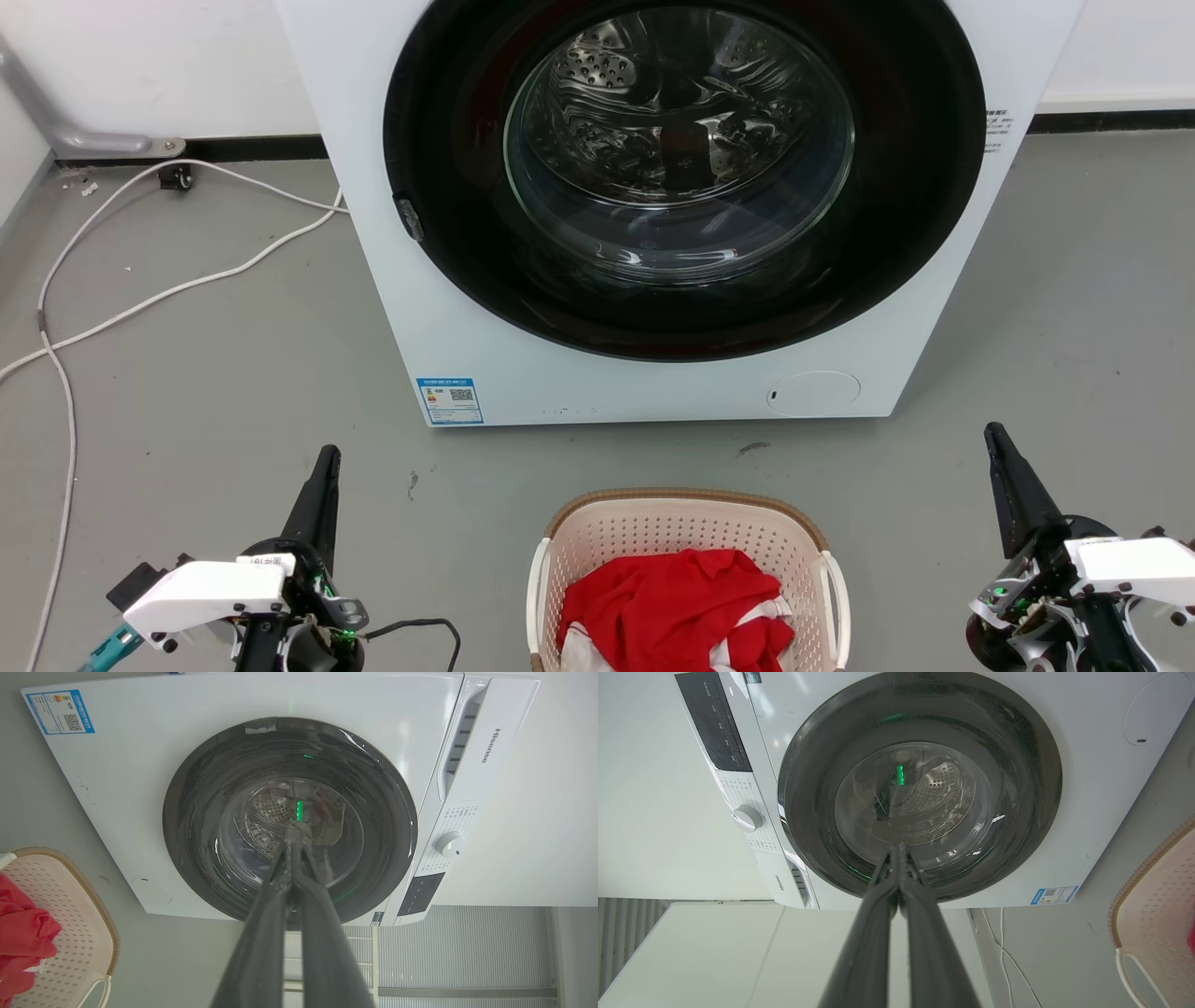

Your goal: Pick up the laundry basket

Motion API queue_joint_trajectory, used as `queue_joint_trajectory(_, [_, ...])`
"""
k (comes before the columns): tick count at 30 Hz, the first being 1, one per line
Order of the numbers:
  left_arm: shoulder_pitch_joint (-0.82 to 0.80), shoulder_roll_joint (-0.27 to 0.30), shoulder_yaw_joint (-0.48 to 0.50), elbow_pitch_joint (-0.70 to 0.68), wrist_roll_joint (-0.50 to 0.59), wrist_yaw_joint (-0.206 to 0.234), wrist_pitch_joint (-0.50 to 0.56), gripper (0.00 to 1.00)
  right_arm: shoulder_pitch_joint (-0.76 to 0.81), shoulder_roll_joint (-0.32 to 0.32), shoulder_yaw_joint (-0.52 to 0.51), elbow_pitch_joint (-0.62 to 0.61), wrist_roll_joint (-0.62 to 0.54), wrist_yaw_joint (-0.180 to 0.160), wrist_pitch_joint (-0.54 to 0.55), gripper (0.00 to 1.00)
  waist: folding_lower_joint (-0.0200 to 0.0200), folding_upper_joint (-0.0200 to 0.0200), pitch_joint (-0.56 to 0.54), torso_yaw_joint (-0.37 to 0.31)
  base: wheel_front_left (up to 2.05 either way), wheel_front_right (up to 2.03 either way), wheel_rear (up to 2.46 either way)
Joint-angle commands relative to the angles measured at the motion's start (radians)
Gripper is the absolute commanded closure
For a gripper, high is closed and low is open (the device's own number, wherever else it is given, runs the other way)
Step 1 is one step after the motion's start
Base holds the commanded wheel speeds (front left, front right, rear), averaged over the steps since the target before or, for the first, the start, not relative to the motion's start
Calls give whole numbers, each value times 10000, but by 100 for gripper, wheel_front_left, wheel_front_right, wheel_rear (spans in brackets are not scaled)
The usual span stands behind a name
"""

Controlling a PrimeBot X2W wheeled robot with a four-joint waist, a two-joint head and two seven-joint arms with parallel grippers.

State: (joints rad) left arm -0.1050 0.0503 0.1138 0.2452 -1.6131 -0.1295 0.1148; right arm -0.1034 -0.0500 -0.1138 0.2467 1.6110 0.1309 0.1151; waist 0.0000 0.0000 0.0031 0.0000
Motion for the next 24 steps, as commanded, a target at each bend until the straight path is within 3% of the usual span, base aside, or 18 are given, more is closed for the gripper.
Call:
queue_joint_trajectory(1, [-80,-8,20,4,0,-43,19,100,-106,-5,-7,-34,40,-3,11,100,0,0,0,0,0,0,0])
queue_joint_trajectory(16, [-80,-8,20,4,0,-43,19,100,-106,-5,-6,-34,40,-3,10,100,0,0,0,0,0,0,0])
queue_joint_trajectory(17, [15,-2,-5,24,0,2,-9,0,15,2,4,29,-5,0,-9,0,1,0,0,0,0,0,0])
queue_joint_trajectory(24, [203,-26,-49,26,326,4,-267,0,207,12,97,176,-308,-2,-264,0,0,0,7,3,0,0,0])
